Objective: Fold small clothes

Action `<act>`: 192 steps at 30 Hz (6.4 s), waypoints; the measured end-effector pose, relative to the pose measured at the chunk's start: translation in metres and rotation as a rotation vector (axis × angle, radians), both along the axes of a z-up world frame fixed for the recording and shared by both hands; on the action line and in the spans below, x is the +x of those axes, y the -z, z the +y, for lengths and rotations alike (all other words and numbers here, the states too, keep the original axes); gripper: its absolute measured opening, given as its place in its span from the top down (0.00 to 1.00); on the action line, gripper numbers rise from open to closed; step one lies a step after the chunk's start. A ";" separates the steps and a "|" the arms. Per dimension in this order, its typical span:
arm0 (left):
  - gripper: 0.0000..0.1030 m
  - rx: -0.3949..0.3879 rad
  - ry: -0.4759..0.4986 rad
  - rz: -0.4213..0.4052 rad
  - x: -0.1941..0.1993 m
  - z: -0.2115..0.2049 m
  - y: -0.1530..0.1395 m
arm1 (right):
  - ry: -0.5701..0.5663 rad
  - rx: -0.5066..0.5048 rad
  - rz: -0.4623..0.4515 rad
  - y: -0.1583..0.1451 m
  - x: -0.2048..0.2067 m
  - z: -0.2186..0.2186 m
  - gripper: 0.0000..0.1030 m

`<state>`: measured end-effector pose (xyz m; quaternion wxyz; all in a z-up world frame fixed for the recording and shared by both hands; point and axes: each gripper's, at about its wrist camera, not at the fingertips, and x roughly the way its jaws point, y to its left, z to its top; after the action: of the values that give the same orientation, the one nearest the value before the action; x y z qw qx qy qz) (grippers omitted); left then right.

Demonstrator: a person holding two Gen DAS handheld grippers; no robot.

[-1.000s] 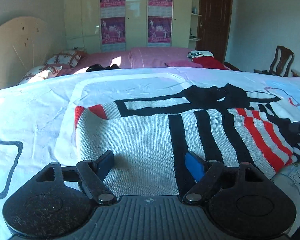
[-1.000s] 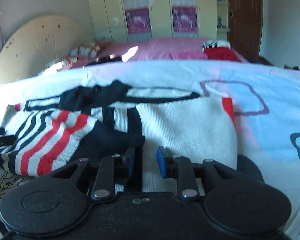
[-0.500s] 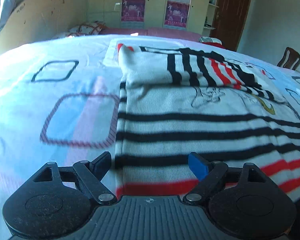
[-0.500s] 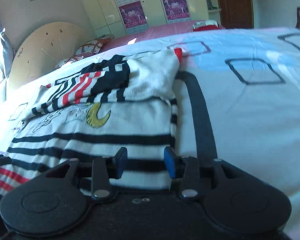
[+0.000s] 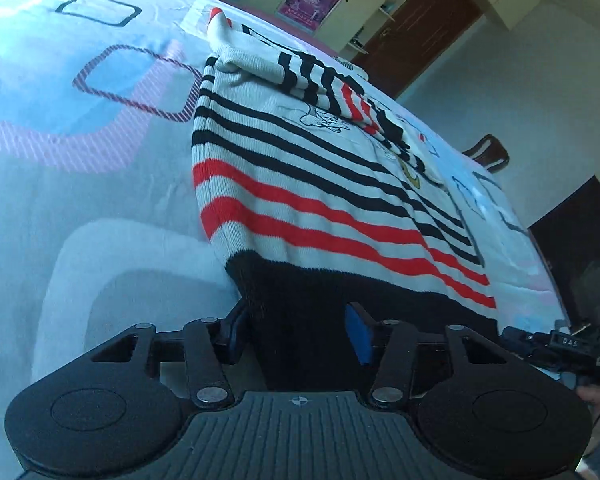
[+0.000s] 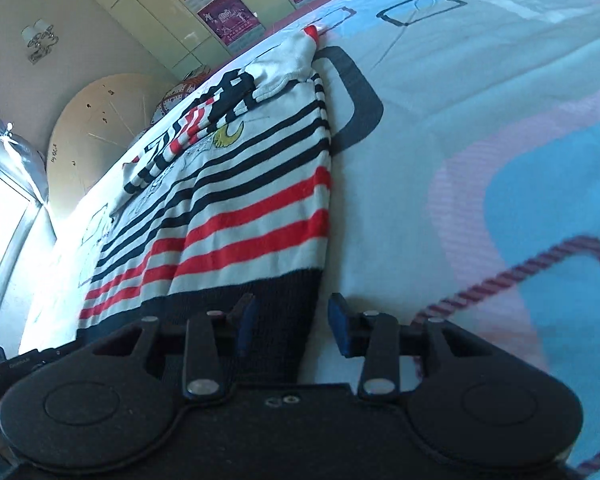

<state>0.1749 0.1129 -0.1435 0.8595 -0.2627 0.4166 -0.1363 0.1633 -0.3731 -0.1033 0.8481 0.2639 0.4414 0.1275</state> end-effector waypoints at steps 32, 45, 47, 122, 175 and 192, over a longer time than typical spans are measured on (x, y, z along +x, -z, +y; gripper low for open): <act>0.94 0.096 0.003 -0.064 -0.003 -0.019 0.007 | 0.101 0.084 -0.005 0.024 -0.026 0.031 0.92; 0.95 0.147 -0.027 -0.096 -0.029 0.020 -0.011 | 0.050 -0.064 -0.090 -0.006 -0.043 0.021 0.94; 0.96 0.142 -0.041 -0.074 -0.033 0.020 0.008 | 0.075 -0.035 -0.042 0.016 -0.043 0.013 0.94; 0.92 0.081 -0.287 -0.043 0.412 0.038 -0.005 | -0.110 -0.083 -0.173 -0.005 0.447 0.032 0.82; 0.69 0.180 -0.228 -0.153 0.230 0.044 -0.020 | -0.087 -0.078 -0.170 -0.015 0.256 -0.017 0.74; 0.37 0.465 0.035 -0.256 0.402 -0.101 -0.034 | -0.334 -0.273 -0.324 -0.023 0.384 0.198 0.94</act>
<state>0.5774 0.0114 -0.1095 0.9399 -0.0316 0.3293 -0.0840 0.5469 -0.1751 -0.0801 0.9027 0.0468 0.3503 0.2456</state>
